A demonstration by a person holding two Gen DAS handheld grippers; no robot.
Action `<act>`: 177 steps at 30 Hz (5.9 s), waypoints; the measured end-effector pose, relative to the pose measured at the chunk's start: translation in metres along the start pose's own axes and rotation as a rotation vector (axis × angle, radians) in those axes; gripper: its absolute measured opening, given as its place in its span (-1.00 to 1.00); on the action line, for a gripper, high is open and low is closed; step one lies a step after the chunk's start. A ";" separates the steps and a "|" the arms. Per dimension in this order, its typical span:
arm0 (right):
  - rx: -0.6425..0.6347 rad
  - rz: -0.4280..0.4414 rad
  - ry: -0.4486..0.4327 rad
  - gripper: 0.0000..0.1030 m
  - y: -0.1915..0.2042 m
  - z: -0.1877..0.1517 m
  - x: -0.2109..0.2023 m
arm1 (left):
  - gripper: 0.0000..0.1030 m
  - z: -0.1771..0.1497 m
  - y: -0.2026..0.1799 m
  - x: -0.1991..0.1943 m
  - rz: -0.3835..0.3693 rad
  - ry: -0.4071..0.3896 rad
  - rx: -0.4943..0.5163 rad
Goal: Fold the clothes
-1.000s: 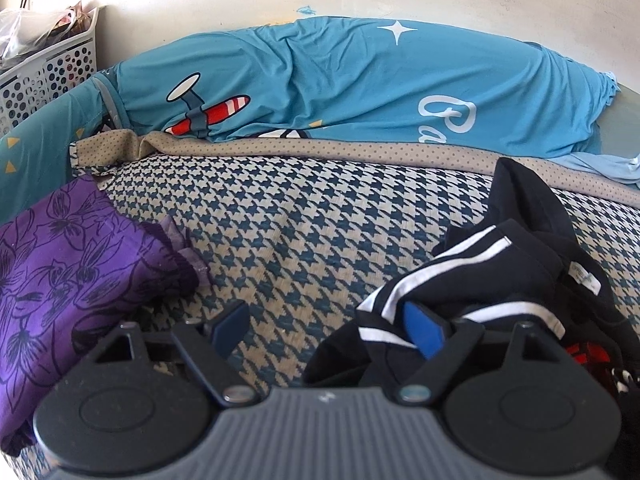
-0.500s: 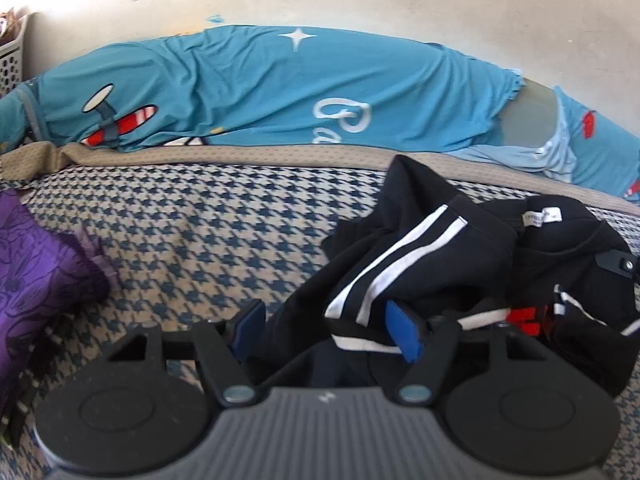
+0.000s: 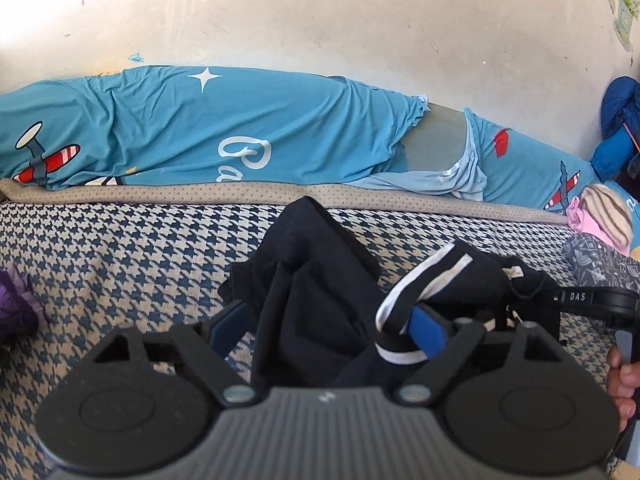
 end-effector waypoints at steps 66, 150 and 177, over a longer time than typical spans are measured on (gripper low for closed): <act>-0.033 0.315 -0.229 -0.80 0.052 0.011 -0.059 | 0.90 0.016 0.031 0.046 0.252 -0.006 -0.113; -0.416 0.652 -0.079 0.66 0.148 -0.051 -0.025 | 0.99 -0.003 0.065 0.086 0.410 0.127 -0.116; -0.571 0.548 -0.101 -0.75 0.165 -0.063 -0.009 | 0.99 0.023 0.061 0.053 0.388 0.070 -0.092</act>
Point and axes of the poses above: each gripper's, at about its wrist camera, not at the fingertips, and x roughly the way its jaws point, y to its left, z to its top, the point moved 2 cm from there along x, roughly the way its jaws point, and after that the axes turned 11 degrees about -y, right-handed, at the moved point
